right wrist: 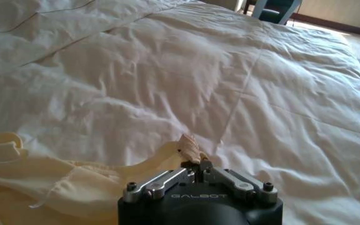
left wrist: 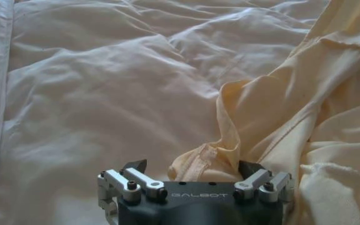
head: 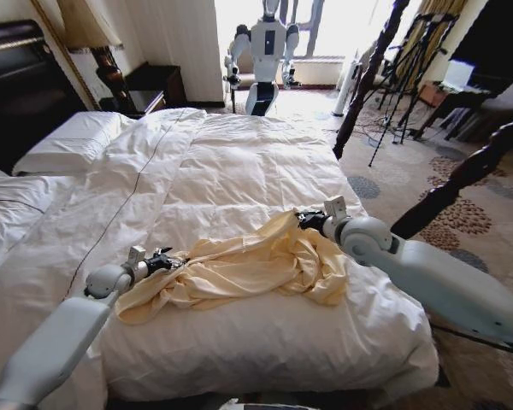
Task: Pick up the clothes from the bed and hang them on the clothes hanger.
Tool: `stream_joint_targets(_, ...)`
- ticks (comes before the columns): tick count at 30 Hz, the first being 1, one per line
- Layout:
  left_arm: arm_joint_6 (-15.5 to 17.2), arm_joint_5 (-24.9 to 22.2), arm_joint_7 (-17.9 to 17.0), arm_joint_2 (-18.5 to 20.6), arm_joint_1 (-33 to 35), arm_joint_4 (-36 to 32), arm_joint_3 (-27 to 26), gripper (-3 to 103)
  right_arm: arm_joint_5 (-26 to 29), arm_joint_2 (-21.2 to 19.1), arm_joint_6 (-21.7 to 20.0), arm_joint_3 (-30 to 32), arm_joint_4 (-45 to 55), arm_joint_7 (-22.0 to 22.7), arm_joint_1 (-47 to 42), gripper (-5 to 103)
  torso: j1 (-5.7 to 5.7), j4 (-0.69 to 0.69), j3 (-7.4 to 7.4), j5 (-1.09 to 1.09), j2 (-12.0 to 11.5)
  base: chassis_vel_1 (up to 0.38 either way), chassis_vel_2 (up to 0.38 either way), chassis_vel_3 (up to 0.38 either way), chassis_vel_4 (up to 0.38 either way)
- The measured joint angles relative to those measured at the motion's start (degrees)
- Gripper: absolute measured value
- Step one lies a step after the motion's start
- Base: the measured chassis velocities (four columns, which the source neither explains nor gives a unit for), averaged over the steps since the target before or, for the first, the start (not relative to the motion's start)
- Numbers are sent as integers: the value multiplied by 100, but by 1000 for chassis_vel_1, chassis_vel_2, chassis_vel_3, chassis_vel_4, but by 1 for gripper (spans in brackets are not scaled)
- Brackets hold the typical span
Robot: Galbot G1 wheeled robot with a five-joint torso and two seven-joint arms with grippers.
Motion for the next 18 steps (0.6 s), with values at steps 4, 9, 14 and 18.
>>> stream_joint_targets(4, -8, 5, 63, 11, 26, 9, -23, 91, 17, 13, 0, -5, -8, 9, 9, 0, 0, -1, 0, 0, 0, 0, 0, 0, 0)
stream_joint_targets(9, -105, -2, 95, 16, 82, 38, -66, 70, 19, 32, 18, -12, -5, 40, -4, 0, 0, 0, 0, 0, 0, 0, 0, 0, 0)
stream_joint_targets(14, -249, -52, 73, -7, 136, 26, -140, 53, 16, 45, 41, -11, -23, 58, -1, 0, 0, 0, 0, 0, 0, 0, 0, 0, 0)
stream_joint_targets(18, -302, -76, 59, -17, 196, -74, -240, 43, 9, 27, 57, 6, -16, 72, -7, 0, 0, 0, 0, 0, 0, 0, 0, 0, 0)
